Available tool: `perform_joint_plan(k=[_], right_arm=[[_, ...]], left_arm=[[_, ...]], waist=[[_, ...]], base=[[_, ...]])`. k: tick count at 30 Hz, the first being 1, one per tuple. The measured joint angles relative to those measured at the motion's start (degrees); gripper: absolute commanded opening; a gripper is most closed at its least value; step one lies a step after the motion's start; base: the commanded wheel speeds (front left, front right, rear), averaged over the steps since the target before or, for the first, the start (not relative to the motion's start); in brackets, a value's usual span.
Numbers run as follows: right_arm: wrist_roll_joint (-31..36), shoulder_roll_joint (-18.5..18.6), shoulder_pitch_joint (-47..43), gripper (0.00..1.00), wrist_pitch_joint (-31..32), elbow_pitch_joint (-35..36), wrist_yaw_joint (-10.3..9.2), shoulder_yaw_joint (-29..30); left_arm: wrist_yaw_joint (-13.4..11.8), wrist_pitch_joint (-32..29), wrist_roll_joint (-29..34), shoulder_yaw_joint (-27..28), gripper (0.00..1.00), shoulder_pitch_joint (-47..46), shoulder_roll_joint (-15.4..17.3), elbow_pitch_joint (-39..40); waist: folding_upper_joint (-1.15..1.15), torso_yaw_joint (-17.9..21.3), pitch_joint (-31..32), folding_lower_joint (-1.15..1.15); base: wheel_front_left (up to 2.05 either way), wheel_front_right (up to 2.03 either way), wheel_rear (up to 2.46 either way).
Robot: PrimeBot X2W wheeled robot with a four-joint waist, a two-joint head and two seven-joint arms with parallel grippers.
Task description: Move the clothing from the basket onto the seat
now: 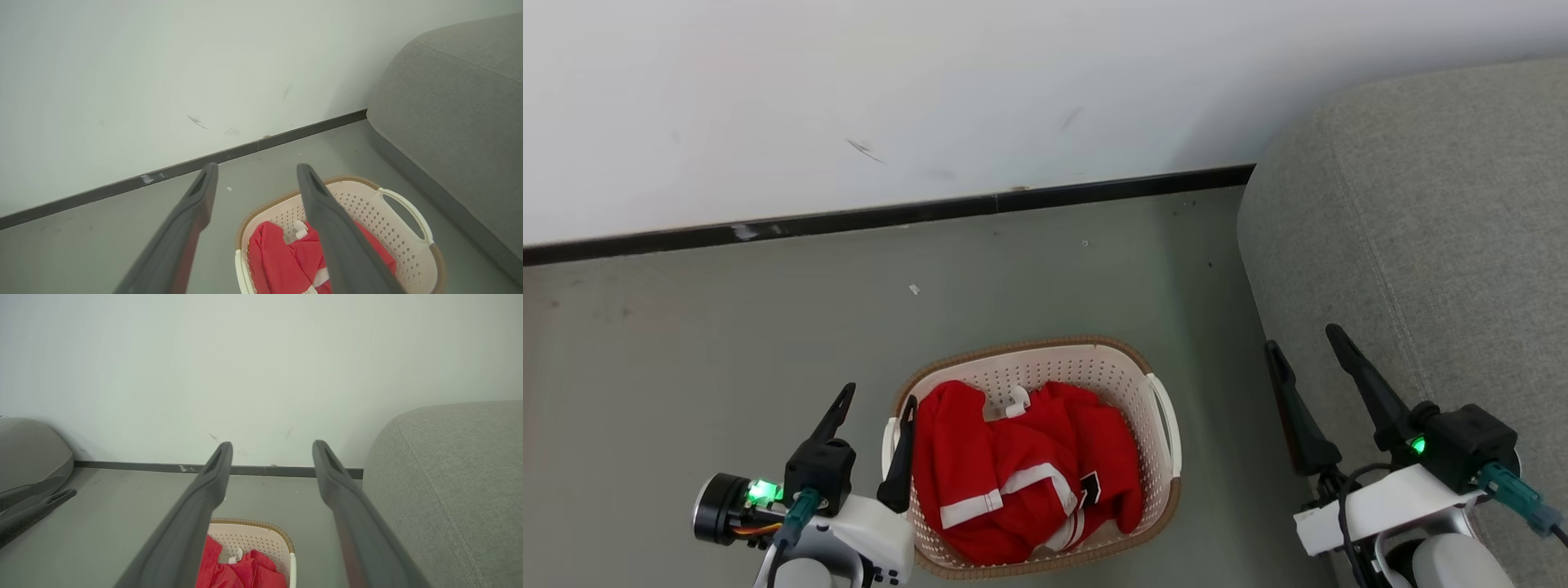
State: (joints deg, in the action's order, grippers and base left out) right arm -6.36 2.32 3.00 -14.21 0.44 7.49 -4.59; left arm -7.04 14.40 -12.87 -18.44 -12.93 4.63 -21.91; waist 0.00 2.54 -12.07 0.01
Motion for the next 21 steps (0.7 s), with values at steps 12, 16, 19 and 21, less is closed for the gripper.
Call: perform_joint_plan(k=[12,16,19,21], right_arm=[[-1.18,0.07,5.05,1.0,-0.25,4.66,0.0,2.22],[-1.29,0.04,7.51,1.0,-0.26,6.03,0.0,3.1],[-1.9,0.09,9.37,1.0,-0.41,6.81,0.0,3.71],[-2.11,0.08,10.35,1.0,-0.41,6.94,0.0,3.63]], left_arm=[[1.44,-0.04,2.96,-2.52,1.0,-7.77,-0.33,-5.26],[2.26,-0.2,3.87,-3.69,1.0,-9.76,-0.45,-6.92],[2.66,-0.2,4.55,-4.32,1.0,-11.35,-0.62,-7.78],[2.67,-0.2,4.69,-4.56,1.0,-12.43,-0.7,-8.39]], waist=[[0.0,1.86,-8.45,0.0],[0.0,2.5,-11.18,0.0],[0.0,3.01,-13.24,0.0],[0.0,3.35,-14.57,0.0]], base=[[0.0,0.0,0.0],[0.0,0.0,0.0],[0.0,0.0,0.0],[0.0,0.0,0.0]])
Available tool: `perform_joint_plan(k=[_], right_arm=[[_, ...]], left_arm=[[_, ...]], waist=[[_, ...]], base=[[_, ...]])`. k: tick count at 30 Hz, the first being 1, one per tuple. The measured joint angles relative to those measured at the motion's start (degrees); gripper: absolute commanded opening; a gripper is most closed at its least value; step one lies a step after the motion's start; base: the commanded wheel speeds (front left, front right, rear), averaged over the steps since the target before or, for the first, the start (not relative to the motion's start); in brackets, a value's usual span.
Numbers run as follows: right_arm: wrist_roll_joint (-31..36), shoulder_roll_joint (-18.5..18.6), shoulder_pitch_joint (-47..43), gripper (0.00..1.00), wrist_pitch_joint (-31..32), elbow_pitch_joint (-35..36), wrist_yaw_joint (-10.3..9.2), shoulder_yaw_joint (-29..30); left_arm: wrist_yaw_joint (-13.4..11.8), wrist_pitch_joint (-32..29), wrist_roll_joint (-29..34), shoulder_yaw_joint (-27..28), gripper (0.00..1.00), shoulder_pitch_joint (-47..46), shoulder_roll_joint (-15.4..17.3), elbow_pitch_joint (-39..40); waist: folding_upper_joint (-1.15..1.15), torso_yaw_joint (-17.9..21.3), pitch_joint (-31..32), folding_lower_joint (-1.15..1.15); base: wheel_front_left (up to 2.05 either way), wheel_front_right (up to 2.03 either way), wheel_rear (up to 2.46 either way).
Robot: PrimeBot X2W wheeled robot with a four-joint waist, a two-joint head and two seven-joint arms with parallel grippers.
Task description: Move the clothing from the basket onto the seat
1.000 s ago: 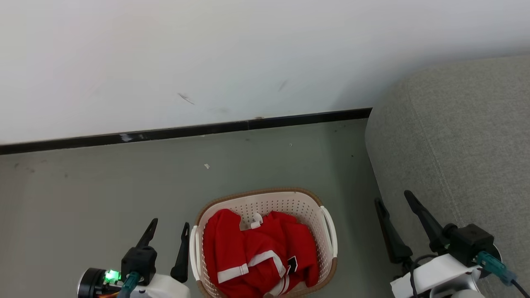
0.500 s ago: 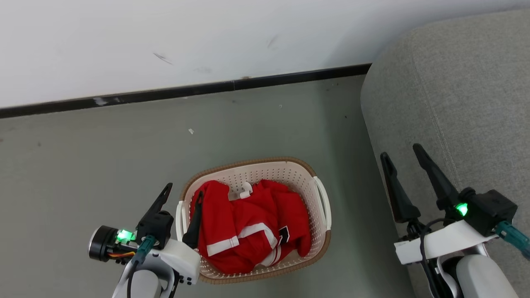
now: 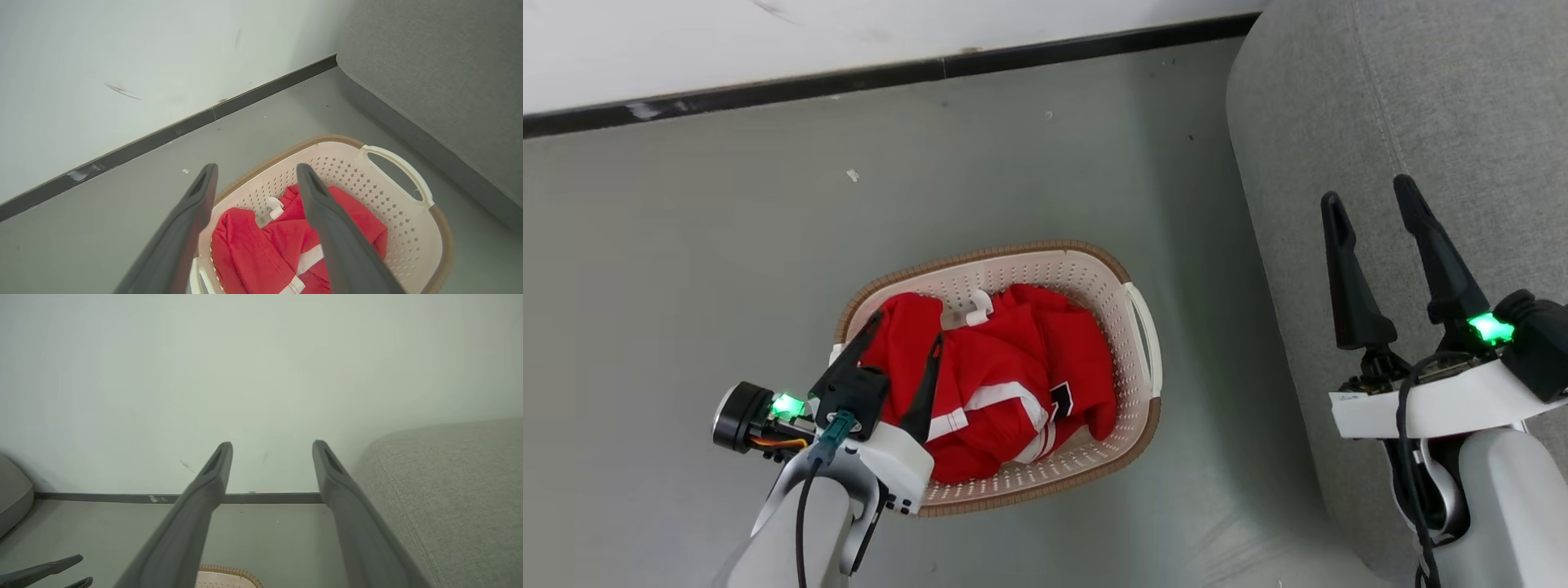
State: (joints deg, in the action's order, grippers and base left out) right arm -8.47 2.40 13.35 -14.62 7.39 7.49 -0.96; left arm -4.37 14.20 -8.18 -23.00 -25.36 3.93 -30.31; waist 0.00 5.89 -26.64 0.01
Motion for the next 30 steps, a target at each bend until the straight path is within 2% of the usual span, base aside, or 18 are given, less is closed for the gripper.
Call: perform_joint_plan(k=[7,30], right_arm=[[-0.71,0.0,4.35,1.0,0.0,1.54,0.0,-0.37],[-3.13,0.09,13.37,1.0,0.0,2.03,0.0,-1.6]], left_arm=[[0.62,0.0,1.26,-1.75,1.0,-2.87,-0.2,-1.89],[4.97,-0.59,7.03,-9.18,1.0,-11.94,-0.35,-9.39]], waist=[[0.0,1.25,-4.5,0.0],[0.0,5.22,-16.72,0.0]], base=[[0.0,0.0,0.0],[0.0,0.0,0.0]])
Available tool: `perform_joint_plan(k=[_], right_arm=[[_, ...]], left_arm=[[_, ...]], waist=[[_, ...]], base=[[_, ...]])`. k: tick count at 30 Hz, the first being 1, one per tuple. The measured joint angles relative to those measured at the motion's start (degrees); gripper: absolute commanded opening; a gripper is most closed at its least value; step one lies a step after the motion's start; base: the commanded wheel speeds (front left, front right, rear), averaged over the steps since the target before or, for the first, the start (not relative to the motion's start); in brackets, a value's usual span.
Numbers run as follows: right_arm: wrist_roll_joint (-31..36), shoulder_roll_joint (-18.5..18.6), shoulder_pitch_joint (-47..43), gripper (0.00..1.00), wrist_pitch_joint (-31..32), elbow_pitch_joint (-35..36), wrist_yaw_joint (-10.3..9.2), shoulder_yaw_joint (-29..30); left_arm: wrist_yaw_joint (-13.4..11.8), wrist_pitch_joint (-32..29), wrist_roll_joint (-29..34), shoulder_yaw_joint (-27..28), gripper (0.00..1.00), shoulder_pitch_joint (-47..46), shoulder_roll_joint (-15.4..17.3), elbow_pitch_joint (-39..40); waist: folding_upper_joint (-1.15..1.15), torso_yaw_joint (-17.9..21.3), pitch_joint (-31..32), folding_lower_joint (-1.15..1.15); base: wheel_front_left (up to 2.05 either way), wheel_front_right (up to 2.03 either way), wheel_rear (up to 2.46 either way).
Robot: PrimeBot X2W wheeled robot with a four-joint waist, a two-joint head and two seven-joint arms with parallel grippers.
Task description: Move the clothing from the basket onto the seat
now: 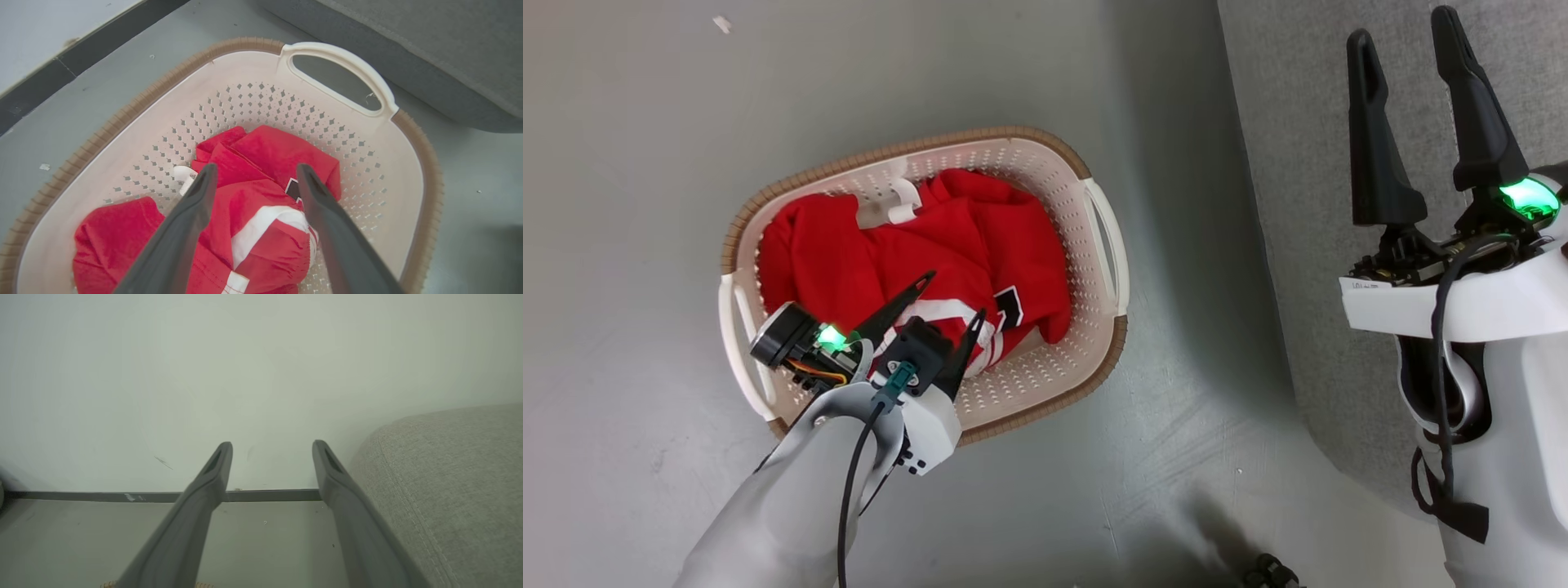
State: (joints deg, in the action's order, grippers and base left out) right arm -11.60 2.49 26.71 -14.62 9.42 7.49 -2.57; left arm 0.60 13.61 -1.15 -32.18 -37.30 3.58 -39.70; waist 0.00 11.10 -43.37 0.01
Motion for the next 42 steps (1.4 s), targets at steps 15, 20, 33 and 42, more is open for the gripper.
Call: perform_joint_plan(k=[15,20,33,42], right_arm=[[-2.27,0.01,3.52,1.0,0.0,0.0,0.0,-0.47],[-3.21,0.01,4.36,1.0,0.0,0.02,0.01,-0.47],[-4.0,0.0,5.95,1.0,0.0,-0.08,0.01,-0.46],[-4.08,0.0,6.69,1.0,0.0,-0.22,0.01,-0.46]], left_arm=[[1.34,-1.26,0.36,-1.21,1.0,-3.12,-0.34,-4.24],[1.3,-2.33,0.15,-0.77,1.0,-4.61,-0.43,-6.17],[-1.64,-3.5,-0.34,2.08,1.0,-7.22,0.33,-9.51],[-5.1,-3.36,-0.97,4.04,1.0,-8.18,0.19,-11.29]], waist=[[0.0,3.01,-5.16,0.0],[0.0,4.14,-6.53,0.0],[0.0,6.03,-9.54,0.0],[0.0,5.87,-10.89,0.0]], base=[[0.0,0.0,0.0],[0.0,0.0,0.0],[0.0,0.0,0.0],[0.0,0.0,0.0]])
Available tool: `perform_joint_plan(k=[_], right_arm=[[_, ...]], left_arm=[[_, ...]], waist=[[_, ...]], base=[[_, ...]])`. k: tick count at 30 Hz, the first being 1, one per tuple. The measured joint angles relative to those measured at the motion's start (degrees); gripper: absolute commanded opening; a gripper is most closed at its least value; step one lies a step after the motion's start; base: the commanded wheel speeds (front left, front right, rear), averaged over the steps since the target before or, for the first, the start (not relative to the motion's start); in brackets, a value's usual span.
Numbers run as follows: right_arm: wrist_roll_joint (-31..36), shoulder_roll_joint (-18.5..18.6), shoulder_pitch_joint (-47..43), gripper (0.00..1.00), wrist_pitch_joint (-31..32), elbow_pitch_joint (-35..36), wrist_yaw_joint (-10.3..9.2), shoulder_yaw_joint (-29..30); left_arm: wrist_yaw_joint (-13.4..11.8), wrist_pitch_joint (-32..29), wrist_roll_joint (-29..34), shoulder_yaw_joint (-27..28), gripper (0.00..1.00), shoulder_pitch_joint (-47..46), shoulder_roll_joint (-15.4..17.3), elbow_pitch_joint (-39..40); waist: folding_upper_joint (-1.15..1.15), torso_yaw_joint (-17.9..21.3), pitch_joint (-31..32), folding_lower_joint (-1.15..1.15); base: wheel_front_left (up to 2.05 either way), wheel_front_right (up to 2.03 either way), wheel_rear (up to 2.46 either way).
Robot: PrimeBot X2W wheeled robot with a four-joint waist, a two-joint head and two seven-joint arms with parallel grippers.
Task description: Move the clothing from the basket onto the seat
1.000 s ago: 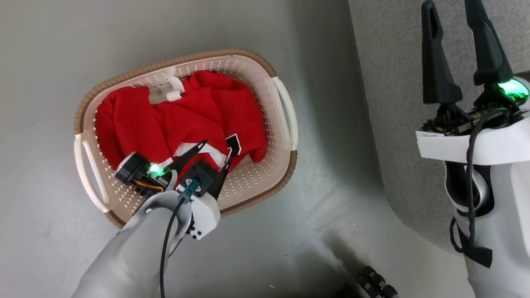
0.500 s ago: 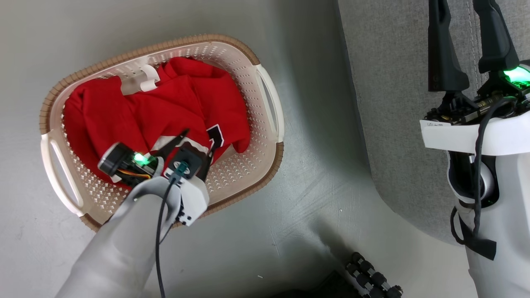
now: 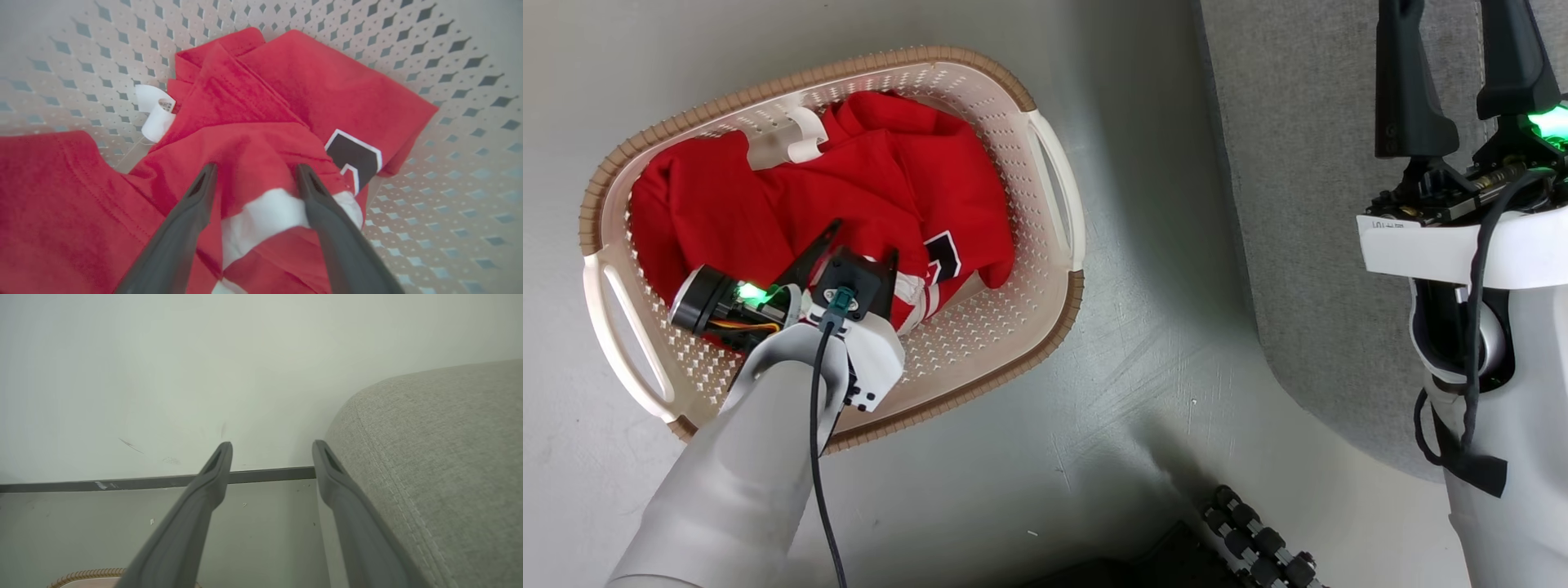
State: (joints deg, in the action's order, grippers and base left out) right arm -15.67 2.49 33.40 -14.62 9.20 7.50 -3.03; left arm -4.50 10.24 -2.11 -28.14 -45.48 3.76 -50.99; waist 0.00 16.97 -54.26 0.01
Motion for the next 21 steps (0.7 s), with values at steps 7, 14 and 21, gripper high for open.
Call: perform_joint_plan(k=[7,14,21], right_arm=[[-0.03,0.0,0.7,1.0,0.0,-0.38,-0.01,-0.05],[-0.46,0.01,1.28,1.0,-0.01,-0.52,0.0,-0.01],[0.05,0.01,1.53,1.0,-0.01,-0.54,0.0,0.12]], left_arm=[[-0.85,0.19,-1.34,0.48,0.75,0.01,-0.18,-2.02],[0.2,0.47,-1.41,-0.35,0.0,0.0,-0.45,-2.24],[1.22,1.85,-3.05,0.58,0.0,-0.04,-0.48,-1.63]], waist=[[0.0,-0.51,-0.39,0.0],[0.0,-0.47,-0.22,0.0],[0.0,-0.66,0.42,0.0]], base=[[0.0,0.0,0.0],[0.0,0.0,0.0],[0.0,0.0,0.0]])
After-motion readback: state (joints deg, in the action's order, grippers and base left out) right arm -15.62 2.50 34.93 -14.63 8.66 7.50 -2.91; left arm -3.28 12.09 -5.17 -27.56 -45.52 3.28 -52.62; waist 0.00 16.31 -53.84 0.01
